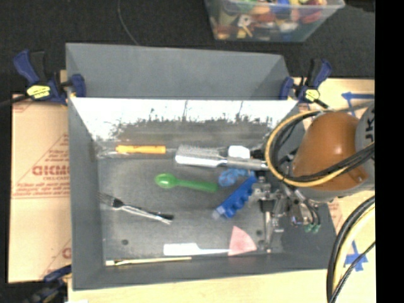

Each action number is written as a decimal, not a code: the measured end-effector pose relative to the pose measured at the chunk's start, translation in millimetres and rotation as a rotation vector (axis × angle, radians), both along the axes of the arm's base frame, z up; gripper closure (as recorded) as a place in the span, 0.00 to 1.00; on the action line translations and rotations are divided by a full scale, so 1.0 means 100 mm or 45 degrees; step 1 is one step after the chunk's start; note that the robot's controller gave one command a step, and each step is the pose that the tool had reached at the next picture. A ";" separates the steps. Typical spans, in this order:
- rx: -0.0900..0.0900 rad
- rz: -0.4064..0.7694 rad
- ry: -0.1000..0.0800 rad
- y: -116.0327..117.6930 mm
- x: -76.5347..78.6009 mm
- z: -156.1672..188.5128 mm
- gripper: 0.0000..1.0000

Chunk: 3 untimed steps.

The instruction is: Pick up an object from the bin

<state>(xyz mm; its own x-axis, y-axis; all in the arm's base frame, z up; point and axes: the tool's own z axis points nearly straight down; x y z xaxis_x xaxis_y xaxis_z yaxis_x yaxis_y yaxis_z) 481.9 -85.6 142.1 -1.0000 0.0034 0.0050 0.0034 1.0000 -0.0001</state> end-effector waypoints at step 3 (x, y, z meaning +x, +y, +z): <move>-0.004 0.477 -0.015 0.04 1.16 -0.06 0.00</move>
Offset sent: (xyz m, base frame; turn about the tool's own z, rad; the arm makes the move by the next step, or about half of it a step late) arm 0.1030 0.0179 -0.0721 -0.3012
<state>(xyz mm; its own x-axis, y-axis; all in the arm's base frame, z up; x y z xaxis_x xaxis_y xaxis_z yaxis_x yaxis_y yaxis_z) 598.1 -81.6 135.7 -0.9319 -0.3626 -0.0060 -0.3626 0.9319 -0.0054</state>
